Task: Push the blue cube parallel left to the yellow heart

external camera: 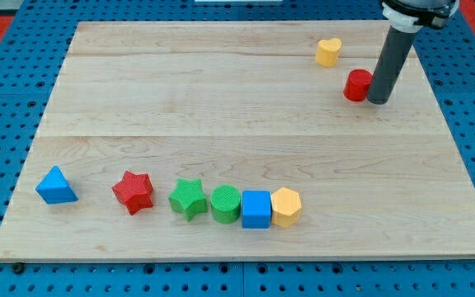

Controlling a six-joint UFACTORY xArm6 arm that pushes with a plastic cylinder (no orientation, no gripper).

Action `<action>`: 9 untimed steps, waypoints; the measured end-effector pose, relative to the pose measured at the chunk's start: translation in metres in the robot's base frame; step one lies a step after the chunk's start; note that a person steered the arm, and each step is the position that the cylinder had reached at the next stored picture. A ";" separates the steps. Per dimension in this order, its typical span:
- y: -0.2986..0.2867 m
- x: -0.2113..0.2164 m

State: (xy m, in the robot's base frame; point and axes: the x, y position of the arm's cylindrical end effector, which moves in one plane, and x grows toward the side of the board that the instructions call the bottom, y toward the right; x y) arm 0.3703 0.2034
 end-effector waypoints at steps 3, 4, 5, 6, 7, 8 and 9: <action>0.015 -0.041; 0.032 -0.060; 0.034 -0.061; 0.032 -0.059; 0.029 0.045; 0.011 0.147; -0.005 0.246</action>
State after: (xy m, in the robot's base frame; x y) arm 0.6162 0.1987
